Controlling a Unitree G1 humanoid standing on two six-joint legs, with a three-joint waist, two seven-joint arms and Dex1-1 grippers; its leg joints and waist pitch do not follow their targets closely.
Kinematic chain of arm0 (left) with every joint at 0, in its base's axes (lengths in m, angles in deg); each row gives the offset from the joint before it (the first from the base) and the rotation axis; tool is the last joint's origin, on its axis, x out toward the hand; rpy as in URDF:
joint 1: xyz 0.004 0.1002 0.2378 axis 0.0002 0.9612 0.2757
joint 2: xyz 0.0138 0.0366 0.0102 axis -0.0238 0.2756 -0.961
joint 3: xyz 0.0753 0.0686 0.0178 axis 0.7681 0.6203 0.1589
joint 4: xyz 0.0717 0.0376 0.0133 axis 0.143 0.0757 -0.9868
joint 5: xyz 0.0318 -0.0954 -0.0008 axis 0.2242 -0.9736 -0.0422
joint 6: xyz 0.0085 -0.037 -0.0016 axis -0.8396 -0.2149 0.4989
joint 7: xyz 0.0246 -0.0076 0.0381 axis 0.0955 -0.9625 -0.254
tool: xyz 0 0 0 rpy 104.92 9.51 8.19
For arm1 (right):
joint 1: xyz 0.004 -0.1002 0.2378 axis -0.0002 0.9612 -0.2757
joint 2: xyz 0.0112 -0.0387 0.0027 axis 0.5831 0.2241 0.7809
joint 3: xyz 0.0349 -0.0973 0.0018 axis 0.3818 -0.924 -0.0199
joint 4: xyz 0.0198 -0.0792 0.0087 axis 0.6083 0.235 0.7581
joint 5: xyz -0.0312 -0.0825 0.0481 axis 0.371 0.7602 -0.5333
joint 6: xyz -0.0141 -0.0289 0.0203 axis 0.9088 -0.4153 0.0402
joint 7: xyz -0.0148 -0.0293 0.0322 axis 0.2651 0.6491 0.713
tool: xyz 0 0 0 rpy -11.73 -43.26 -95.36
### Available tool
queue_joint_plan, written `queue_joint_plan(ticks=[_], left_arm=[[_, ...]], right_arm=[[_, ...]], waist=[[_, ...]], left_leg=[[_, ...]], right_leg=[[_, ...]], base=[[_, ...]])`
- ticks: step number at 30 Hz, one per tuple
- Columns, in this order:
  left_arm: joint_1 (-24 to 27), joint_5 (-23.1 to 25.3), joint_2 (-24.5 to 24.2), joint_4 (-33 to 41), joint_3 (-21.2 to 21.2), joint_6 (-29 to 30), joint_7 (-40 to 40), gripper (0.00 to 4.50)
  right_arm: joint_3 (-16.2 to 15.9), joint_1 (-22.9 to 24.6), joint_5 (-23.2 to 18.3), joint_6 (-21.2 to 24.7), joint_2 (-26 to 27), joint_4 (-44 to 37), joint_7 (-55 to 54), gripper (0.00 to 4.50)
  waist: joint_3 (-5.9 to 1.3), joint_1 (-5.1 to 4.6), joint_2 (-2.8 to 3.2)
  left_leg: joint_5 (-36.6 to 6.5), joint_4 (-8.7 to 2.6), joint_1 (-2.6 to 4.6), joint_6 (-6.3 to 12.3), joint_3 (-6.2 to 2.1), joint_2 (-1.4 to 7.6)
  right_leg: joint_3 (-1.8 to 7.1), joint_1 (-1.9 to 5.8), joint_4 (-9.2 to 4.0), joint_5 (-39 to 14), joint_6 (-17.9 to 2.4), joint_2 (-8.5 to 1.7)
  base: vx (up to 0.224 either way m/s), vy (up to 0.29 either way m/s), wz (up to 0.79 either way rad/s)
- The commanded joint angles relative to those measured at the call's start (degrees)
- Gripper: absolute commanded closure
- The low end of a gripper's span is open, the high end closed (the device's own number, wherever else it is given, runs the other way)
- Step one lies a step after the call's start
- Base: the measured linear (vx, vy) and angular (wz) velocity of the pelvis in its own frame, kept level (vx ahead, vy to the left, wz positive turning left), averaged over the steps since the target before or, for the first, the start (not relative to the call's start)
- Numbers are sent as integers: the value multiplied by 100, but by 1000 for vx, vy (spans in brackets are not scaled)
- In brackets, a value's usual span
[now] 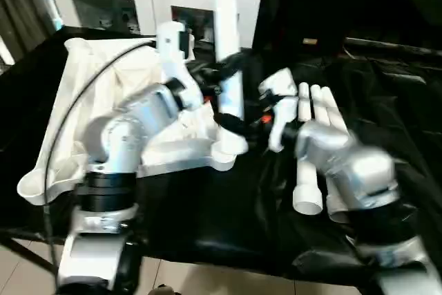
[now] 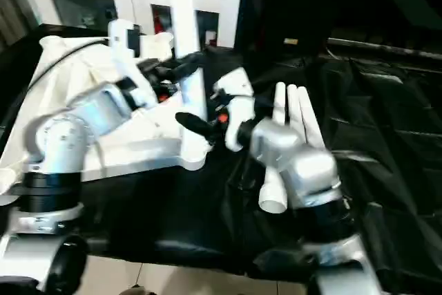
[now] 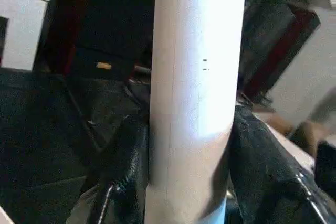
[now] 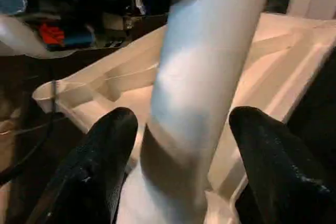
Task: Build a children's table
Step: Pick table leg
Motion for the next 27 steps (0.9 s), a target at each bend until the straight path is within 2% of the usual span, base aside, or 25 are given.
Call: queue_joint_plan(ticks=[1,2,3,6,10,16,23,27], left_arm=[[-128,-158,-60,176,134,111,-236,263],[-136,-221,-104,225,170,147,-353,263],[-139,-258,-128,258,193,168,-428,263],[-121,-389,-149,414,275,243,-673,263],[-105,-425,-141,512,380,220,-903,263],[-87,-454,-109,541,417,165,-982,263],[-80,-377,-64,536,406,54,-980,263],[-86,-394,-30,533,376,20,-963,263]], right_arm=[[12,8,-162,171,-209,-192,370,88],[7,-2,-196,205,-266,-192,436,88],[9,-12,-215,222,-288,-183,451,69],[20,-77,-367,387,-351,-116,548,66],[-43,-123,-464,592,-469,-70,774,66],[61,-147,-695,876,-515,-54,892,66],[207,-208,-764,1010,-436,84,760,66],[246,-210,-837,1063,-435,87,738,66]], waist=[[-407,9,0],[-401,13,-4],[-406,16,-11],[-402,12,-6],[-399,10,-23],[-405,4,-36],[-407,6,-35],[-414,8,-37]], left_leg=[[-519,-355,72,6,-49,249],[-531,-356,66,6,-45,246],[-522,-350,65,4,-41,241],[-537,-350,65,8,-40,250],[-556,-350,64,3,-36,248],[-513,-344,60,23,-37,247],[-511,-344,61,-10,-36,247],[-437,-340,58,-1,-34,244]], right_leg=[[267,342,-384,-410,-967,-430],[265,344,-391,-444,-980,-438],[266,348,-387,-448,-989,-439],[264,336,-390,-533,-1076,-451],[263,344,-407,-636,-1063,-449],[263,344,-409,-633,-1030,-445],[260,337,-412,-706,-1023,-448],[258,344,-399,-571,-1024,-439]], base=[[0,0,0],[0,0,0],[0,0,0],[0,0,0],[0,0,0],[0,0,0],[0,0,0],[0,0,0]])
